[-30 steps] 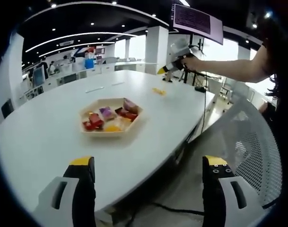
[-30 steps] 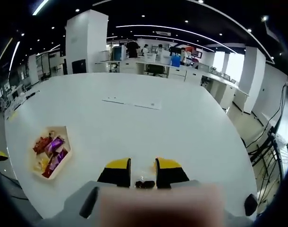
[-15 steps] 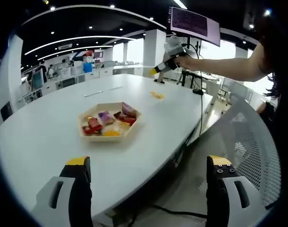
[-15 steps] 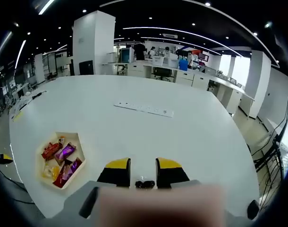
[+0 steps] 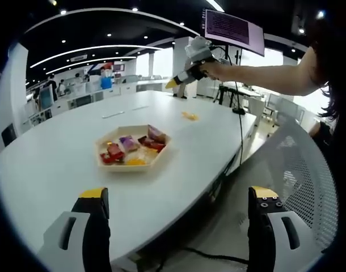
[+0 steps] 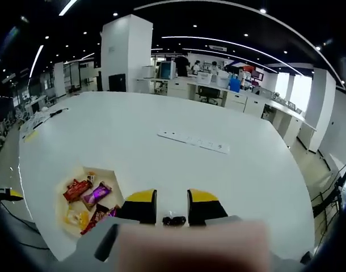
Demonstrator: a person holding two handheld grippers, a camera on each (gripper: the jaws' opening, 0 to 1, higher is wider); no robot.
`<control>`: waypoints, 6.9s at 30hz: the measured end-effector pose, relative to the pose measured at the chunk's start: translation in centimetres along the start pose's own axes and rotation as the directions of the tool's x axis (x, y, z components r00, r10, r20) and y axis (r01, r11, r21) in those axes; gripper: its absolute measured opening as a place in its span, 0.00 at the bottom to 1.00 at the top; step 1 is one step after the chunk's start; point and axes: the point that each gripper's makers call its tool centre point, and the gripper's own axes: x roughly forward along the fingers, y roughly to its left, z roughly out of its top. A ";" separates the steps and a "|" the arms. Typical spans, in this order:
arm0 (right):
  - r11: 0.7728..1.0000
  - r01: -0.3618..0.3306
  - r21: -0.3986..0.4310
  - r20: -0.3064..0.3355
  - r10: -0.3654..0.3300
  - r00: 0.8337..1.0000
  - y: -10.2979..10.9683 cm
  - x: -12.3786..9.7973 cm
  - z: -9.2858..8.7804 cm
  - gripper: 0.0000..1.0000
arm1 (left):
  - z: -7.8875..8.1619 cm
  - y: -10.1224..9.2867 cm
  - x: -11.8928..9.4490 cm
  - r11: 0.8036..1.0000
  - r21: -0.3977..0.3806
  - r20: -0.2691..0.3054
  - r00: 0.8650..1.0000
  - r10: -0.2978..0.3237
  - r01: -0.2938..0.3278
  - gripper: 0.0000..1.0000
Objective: Place the target food into the container with the food tongs after gripping and lifting it, then release it inside without dropping or visibly crushing the food.
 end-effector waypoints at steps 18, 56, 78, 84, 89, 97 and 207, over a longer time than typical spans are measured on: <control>0.992 -0.114 -0.063 0.002 0.114 0.993 7.5 2.6 2.0 0.19 | 0.2 0.3 -0.2 1.000 -0.009 0.016 1.000 0.016 -0.016 1.00; 0.963 -0.263 -0.067 0.027 0.265 0.964 11.6 3.2 3.5 0.31 | 0.4 0.6 -0.4 0.999 -0.031 0.034 0.999 0.036 -0.035 0.99; 0.994 -0.090 0.063 0.013 0.090 0.996 -1.8 1.5 -0.6 0.32 | -0.3 1.1 -0.1 0.998 -0.048 -0.015 0.999 0.048 -0.048 0.97; 0.992 -0.022 0.121 -0.001 0.022 1.000 -6.5 1.1 -3.0 0.32 | -0.6 1.2 -0.1 0.998 -0.044 -0.029 0.998 0.051 -0.052 0.96; 0.974 0.016 0.228 0.001 -0.017 1.000 -9.2 1.2 -4.4 0.32 | -0.6 1.5 -0.1 0.996 -0.062 -0.026 0.997 0.067 -0.068 0.97; 0.976 0.073 0.207 -0.043 -0.066 0.997 -11.4 1.6 -6.8 0.32 | -0.8 1.5 -0.1 0.995 -0.072 -0.035 0.997 0.065 -0.068 0.97; 0.981 0.134 0.142 -0.029 -0.131 0.991 -6.5 0.7 -3.2 0.24 | -0.5 0.3 0.0 0.999 -0.044 -0.018 1.000 0.015 -0.016 1.00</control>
